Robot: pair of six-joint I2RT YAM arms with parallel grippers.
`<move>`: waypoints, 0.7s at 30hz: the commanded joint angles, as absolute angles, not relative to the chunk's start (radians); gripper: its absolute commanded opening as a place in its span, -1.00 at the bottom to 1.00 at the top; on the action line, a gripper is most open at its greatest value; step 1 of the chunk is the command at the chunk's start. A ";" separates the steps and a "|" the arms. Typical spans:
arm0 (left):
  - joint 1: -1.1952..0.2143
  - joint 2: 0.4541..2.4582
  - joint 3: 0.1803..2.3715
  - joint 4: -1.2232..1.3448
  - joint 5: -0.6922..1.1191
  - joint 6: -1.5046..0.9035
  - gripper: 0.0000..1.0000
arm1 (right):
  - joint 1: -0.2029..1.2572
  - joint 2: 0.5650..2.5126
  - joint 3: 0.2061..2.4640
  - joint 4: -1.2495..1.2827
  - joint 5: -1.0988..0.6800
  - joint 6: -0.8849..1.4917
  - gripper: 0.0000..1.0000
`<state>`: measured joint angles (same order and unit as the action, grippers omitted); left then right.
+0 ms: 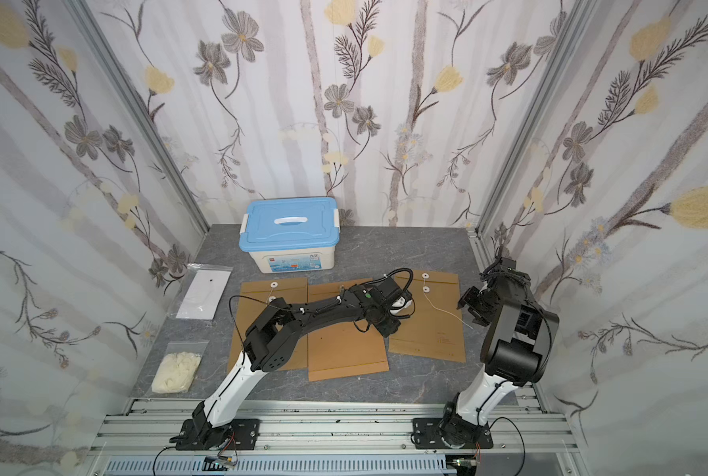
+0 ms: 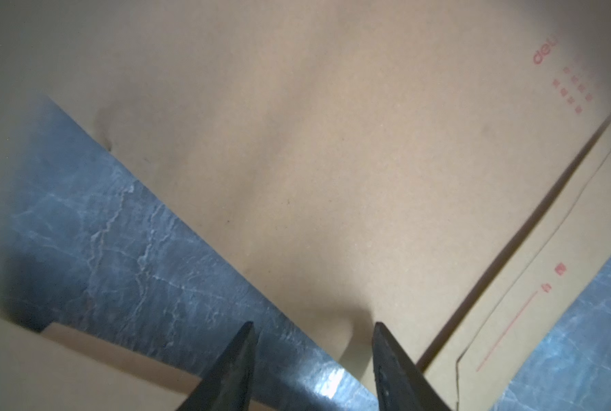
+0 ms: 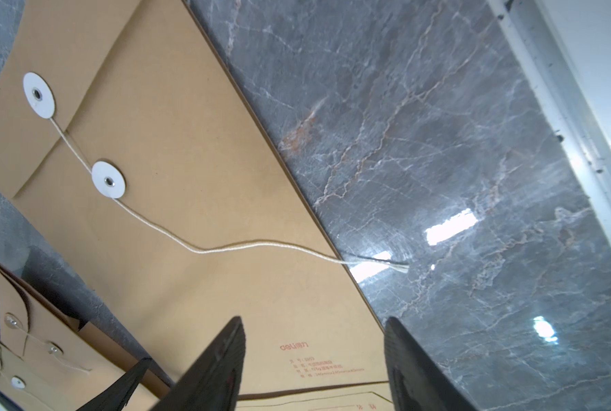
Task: Close the mouth of the file bag
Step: Move the file bag to the center of the board.
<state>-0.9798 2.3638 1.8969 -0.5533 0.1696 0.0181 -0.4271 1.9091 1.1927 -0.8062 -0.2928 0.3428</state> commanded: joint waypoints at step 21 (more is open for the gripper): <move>-0.926 2.262 1.761 -0.484 0.363 -0.479 0.56 | -0.417 1.901 1.156 -0.918 -0.190 0.317 0.61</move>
